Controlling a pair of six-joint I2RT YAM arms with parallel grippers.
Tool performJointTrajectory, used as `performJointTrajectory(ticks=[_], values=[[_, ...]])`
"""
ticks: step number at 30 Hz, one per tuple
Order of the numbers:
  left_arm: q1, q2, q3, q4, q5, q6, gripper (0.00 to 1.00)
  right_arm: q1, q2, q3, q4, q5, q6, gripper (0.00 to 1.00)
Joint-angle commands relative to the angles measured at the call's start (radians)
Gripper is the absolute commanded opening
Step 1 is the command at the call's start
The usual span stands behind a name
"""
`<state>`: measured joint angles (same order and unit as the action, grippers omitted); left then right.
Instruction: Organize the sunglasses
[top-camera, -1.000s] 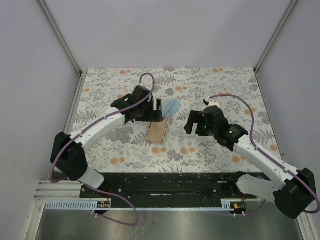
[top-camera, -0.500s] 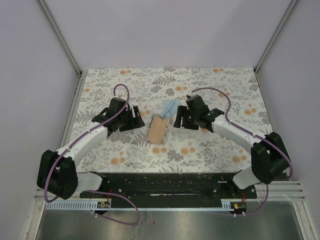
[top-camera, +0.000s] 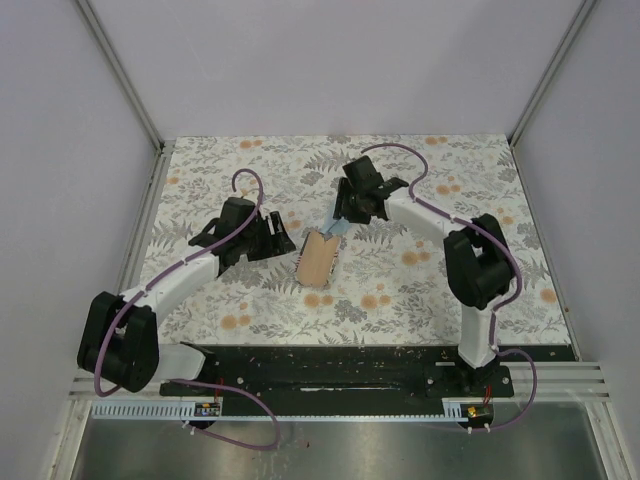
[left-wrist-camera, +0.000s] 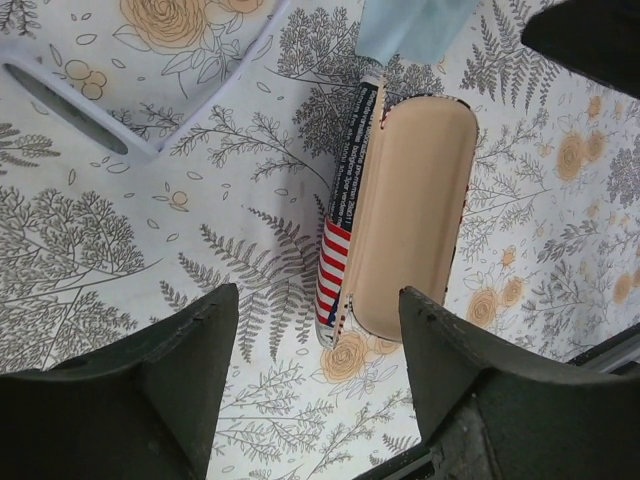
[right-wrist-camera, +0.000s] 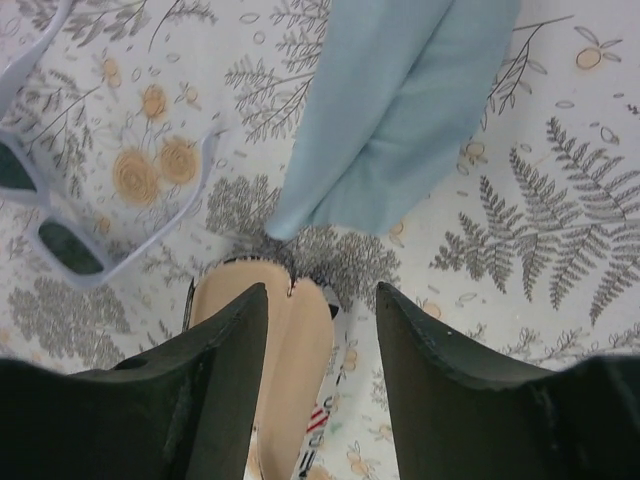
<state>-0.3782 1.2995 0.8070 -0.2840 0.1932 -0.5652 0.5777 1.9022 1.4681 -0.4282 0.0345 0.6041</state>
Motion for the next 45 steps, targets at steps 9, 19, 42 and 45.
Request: performJointTrajectory(ticks=[9, 19, 42, 45], values=[[-0.011, 0.124, 0.015, 0.144, 0.061, -0.010, 0.67, -0.042, 0.274, 0.288, -0.063, 0.079, 0.080, 0.47], [-0.028, 0.175, 0.023, 0.175, 0.103, -0.012, 0.67, -0.053, 0.419, 0.414, -0.076, 0.053, 0.102, 0.35], [-0.197, 0.379, 0.152, 0.200, 0.061, -0.038, 0.15, -0.145, -0.328, -0.141, 0.033, 0.070, -0.026, 0.00], [-0.252, 0.425, 0.199, 0.213, 0.034, -0.070, 0.15, -0.151, -0.419, -0.167, -0.021, 0.088, -0.058, 0.00]])
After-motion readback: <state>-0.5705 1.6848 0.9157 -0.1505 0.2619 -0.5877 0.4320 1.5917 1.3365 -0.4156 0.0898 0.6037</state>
